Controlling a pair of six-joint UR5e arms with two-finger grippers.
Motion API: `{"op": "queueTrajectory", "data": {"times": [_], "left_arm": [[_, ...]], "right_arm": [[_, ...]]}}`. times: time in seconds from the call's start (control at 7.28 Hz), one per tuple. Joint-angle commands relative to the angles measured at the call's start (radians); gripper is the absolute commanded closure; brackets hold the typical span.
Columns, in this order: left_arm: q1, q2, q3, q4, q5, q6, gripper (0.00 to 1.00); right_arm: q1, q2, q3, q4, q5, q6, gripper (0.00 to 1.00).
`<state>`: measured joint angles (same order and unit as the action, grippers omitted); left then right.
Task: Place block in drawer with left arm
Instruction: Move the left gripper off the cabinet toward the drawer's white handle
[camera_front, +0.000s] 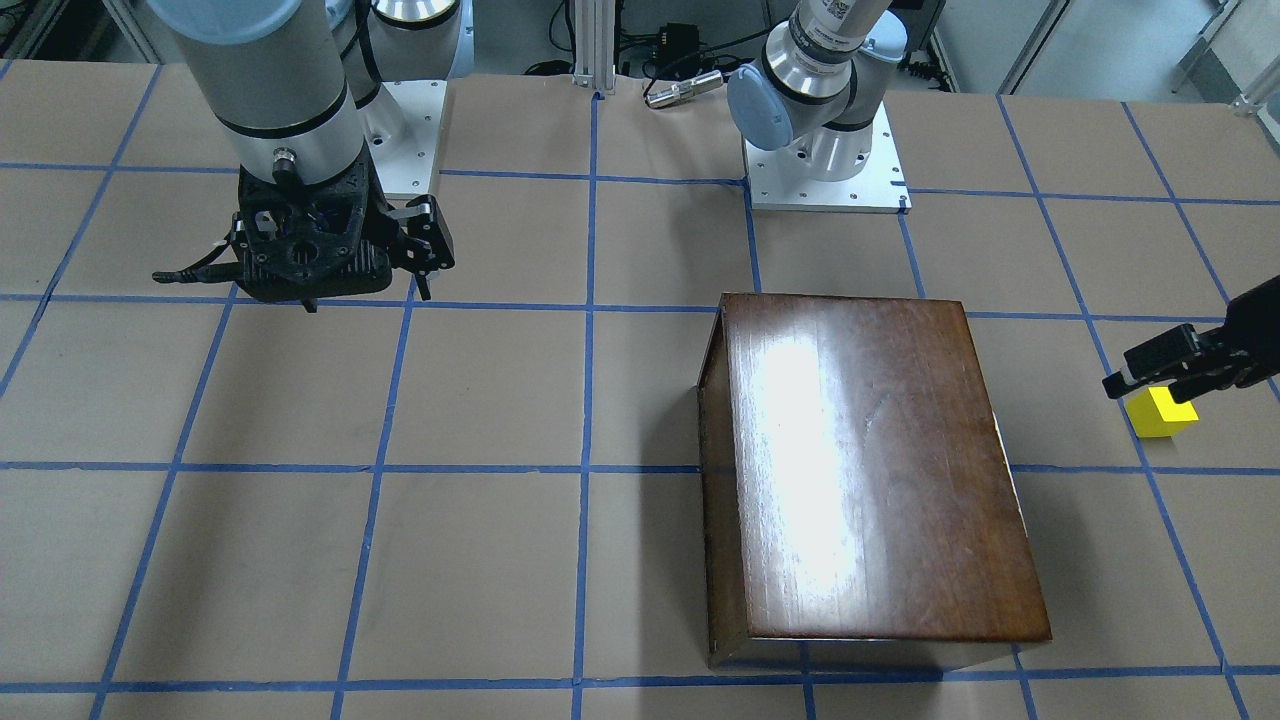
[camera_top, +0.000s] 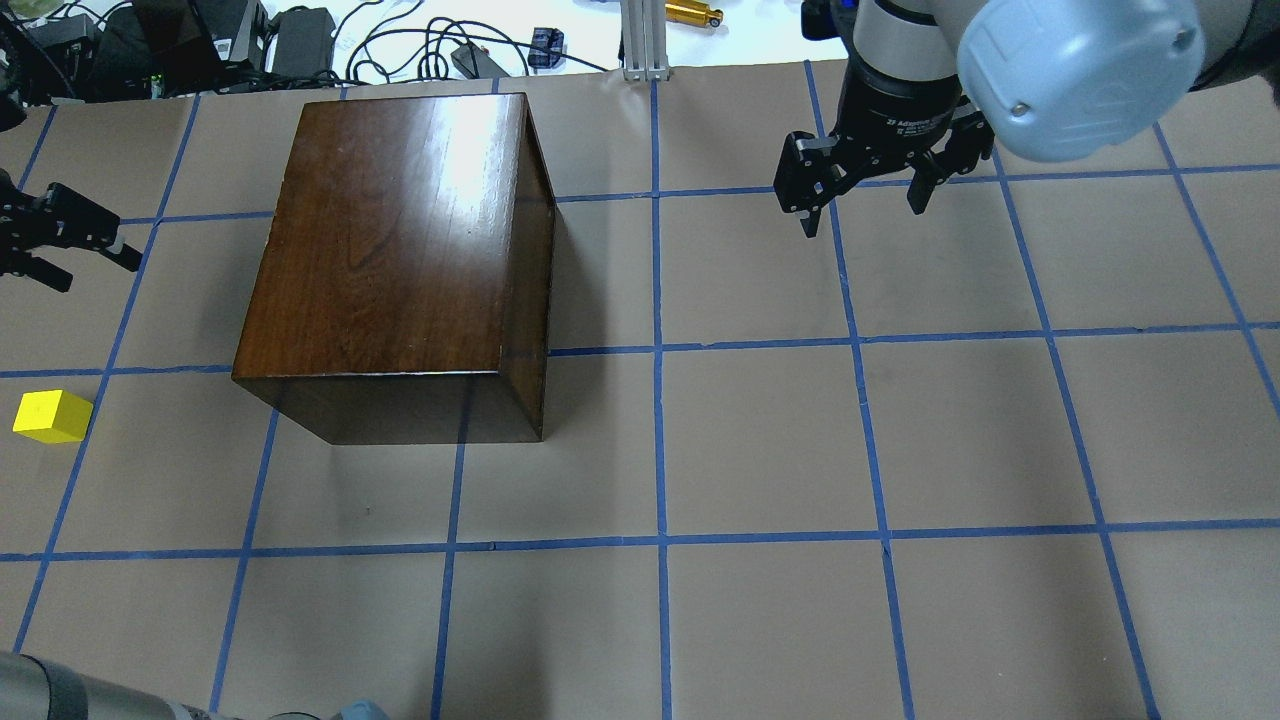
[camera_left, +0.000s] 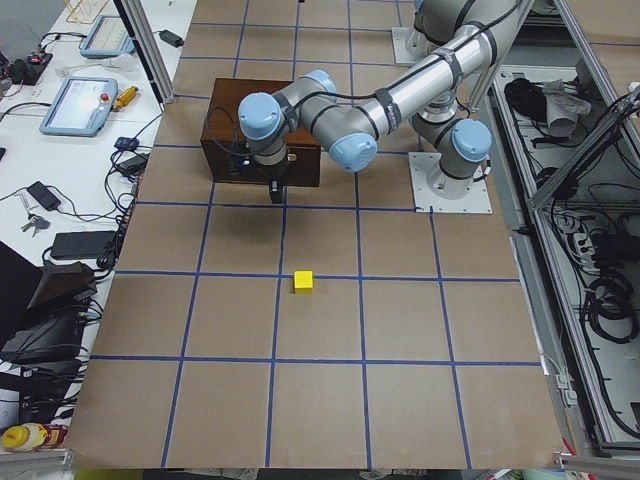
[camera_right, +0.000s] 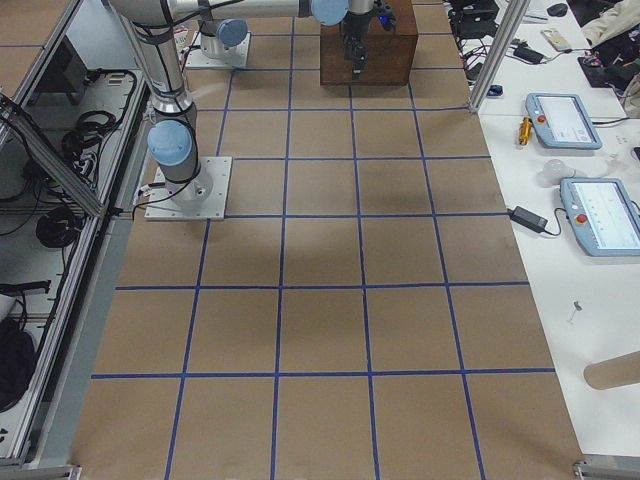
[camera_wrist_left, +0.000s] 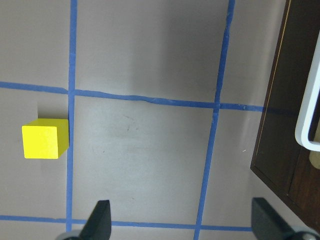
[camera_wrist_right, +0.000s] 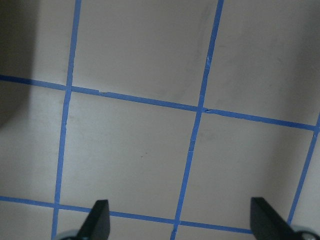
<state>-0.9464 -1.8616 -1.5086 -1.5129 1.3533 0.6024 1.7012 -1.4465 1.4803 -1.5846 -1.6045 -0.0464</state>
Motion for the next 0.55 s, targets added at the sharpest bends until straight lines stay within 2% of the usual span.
{"op": "queueTrajectory", "data": {"times": [0.0,0.14,0.41], "left_arm": [[-0.003,-0.065,0.004,0.003,-0.13,0.091,0.0],[-0.009,-0.085,0.002,0.002,-0.184,0.094,0.0],[-0.069,-0.105,0.002,0.003,-0.187,0.1,0.0]], "right_arm": [[0.0,0.0,0.0,0.0,0.0,-0.001,0.0],[0.0,0.0,0.0,0.0,0.0,-0.001,0.0],[0.0,0.0,0.0,0.0,0.0,-0.001,0.0]]}}
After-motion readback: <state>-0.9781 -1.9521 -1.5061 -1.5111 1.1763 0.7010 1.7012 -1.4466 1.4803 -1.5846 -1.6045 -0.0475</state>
